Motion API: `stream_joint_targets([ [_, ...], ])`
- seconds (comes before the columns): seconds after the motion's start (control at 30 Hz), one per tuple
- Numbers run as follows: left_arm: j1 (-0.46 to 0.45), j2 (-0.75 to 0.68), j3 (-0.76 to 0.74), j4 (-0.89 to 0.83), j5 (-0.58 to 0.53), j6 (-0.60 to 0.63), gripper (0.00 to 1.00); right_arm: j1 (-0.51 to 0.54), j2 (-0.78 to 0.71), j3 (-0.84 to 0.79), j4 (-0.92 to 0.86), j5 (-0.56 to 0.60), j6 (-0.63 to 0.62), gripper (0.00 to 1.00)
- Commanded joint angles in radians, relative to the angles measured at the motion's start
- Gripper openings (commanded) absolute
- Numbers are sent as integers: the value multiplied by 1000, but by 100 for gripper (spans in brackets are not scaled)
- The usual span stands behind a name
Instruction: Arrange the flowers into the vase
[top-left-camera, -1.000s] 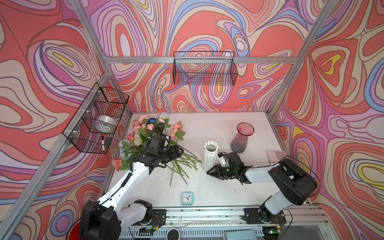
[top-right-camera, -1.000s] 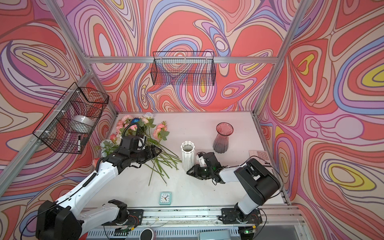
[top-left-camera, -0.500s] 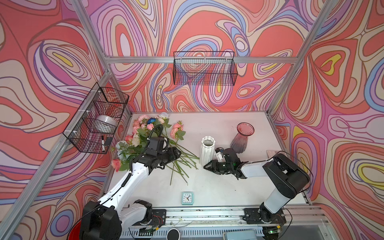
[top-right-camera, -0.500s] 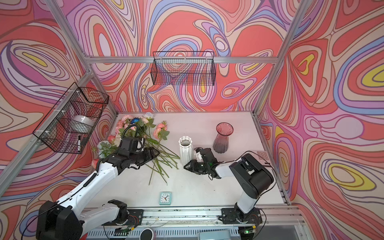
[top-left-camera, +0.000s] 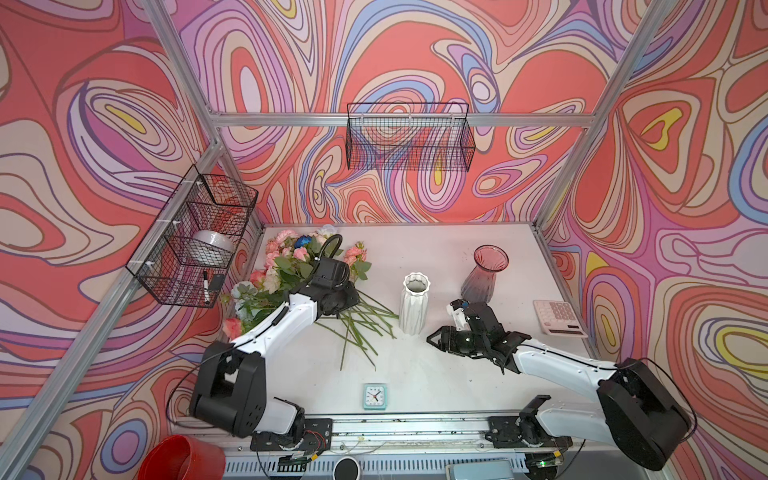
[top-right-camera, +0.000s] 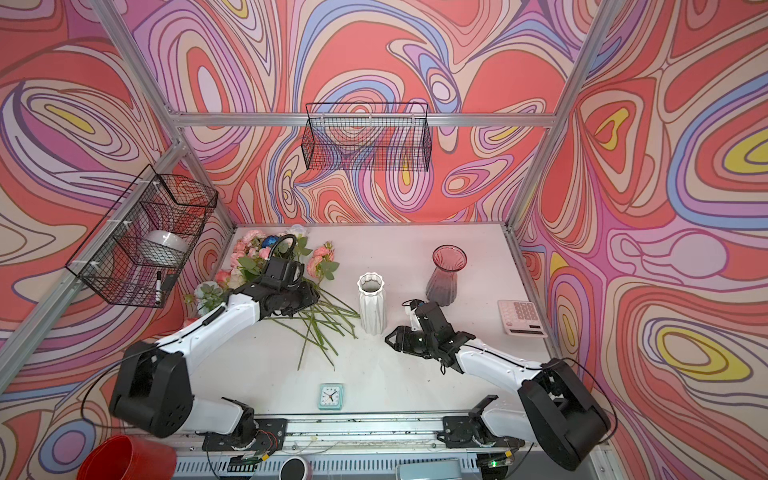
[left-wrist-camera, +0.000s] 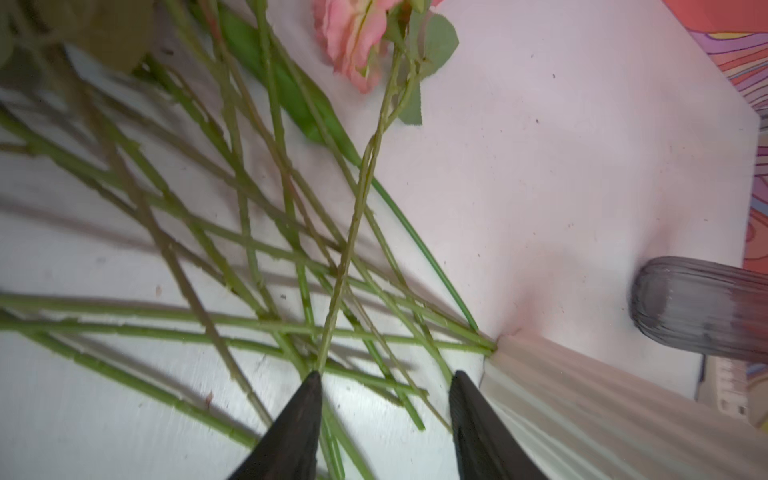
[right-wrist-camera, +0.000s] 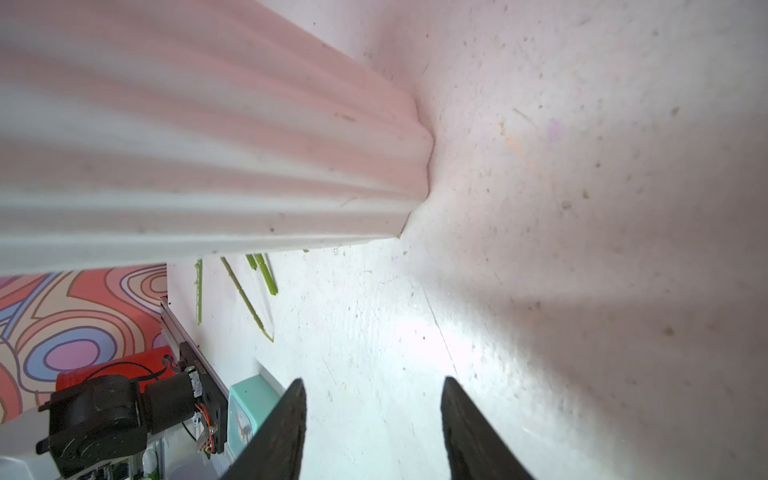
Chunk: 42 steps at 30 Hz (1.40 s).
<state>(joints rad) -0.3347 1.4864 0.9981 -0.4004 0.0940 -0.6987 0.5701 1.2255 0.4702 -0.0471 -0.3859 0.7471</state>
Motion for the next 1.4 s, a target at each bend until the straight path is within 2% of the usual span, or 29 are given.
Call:
stream_joint_targets([
  [0.0, -3, 105, 88, -36, -151, 51, 45, 1, -49, 1, -124, 51, -33, 54],
  [0.23, -4, 296, 234, -88, -207, 117, 37, 1, -121, 7, -192, 79, -48, 53],
  [0.4, -14, 351, 271, -69, -237, 152, 37, 1, -133, 14, -206, 74, -58, 53],
  [0.87, -37, 478, 351, -117, -313, 200, 22, 1, -150, 21, -220, 87, -58, 53],
  [1.0, -45, 454, 347, -94, -332, 212, 14, 1, -153, 28, -232, 94, -61, 53],
  [1.13, -56, 372, 316, -49, -335, 220, 7, 2, -162, 35, -249, 103, -63, 54],
  [1.37, -77, 88, 219, 15, -367, 219, 1, 0, -182, 54, -278, 125, -64, 53],
])
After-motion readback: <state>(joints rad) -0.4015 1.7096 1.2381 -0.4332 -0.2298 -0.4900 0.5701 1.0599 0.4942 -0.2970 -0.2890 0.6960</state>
